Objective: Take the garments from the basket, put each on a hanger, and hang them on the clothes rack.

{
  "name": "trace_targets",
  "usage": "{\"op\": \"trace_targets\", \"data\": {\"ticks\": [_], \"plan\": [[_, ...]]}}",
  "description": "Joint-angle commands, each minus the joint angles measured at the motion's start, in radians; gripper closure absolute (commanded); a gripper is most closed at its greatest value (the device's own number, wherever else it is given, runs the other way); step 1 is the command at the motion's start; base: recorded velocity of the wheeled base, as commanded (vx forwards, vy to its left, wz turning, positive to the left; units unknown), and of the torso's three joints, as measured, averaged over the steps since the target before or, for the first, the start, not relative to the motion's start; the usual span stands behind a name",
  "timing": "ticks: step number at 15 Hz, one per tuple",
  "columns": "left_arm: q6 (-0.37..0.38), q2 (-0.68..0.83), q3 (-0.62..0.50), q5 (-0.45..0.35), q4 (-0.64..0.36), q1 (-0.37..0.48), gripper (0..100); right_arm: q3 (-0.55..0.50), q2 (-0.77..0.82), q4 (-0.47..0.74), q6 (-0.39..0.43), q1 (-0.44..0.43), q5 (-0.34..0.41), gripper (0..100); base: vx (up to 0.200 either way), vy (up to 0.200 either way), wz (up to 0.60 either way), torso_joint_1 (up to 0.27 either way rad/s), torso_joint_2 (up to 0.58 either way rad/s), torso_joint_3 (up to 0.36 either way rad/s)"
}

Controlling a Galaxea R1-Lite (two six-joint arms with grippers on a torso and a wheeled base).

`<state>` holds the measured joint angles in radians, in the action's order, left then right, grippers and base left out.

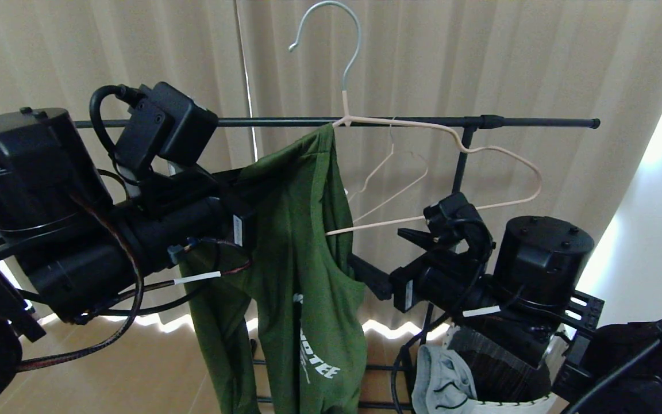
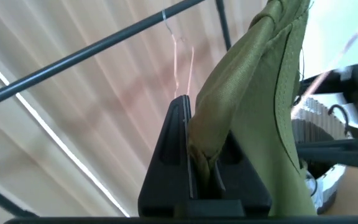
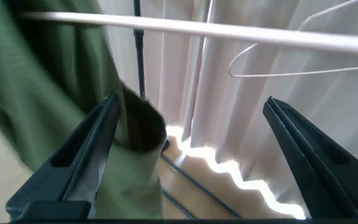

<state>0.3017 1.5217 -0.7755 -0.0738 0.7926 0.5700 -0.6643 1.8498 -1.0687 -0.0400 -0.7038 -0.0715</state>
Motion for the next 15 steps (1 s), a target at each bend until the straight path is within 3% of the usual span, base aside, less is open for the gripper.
{"op": "trace_targets", "data": {"ticks": [1,8,11,15], "plan": [[0.0,-0.011,0.001,0.0,0.001,0.007,100,-0.026,0.052,0.001,0.0,0.0,0.001,0,0.0,0.0,0.0,0.0,0.0,0.0],[0.0,-0.021,-0.004,0.002,0.002,-0.002,100,0.048,0.078,0.003,0.0,-0.057,-0.011,0,0.0,0.0,0.0,0.0,0.0,0.0],[0.0,-0.021,-0.005,0.005,0.001,-0.004,100,0.126,0.031,0.004,0.003,-0.025,-0.056,0,0.0,0.0,0.0,0.0,0.0,0.0],[0.008,-0.023,-0.002,0.009,0.001,-0.019,100,0.216,-0.044,0.012,0.019,0.086,-0.06,0,0.0,0.0,0.0,0.0,0.0,0.0]]}}
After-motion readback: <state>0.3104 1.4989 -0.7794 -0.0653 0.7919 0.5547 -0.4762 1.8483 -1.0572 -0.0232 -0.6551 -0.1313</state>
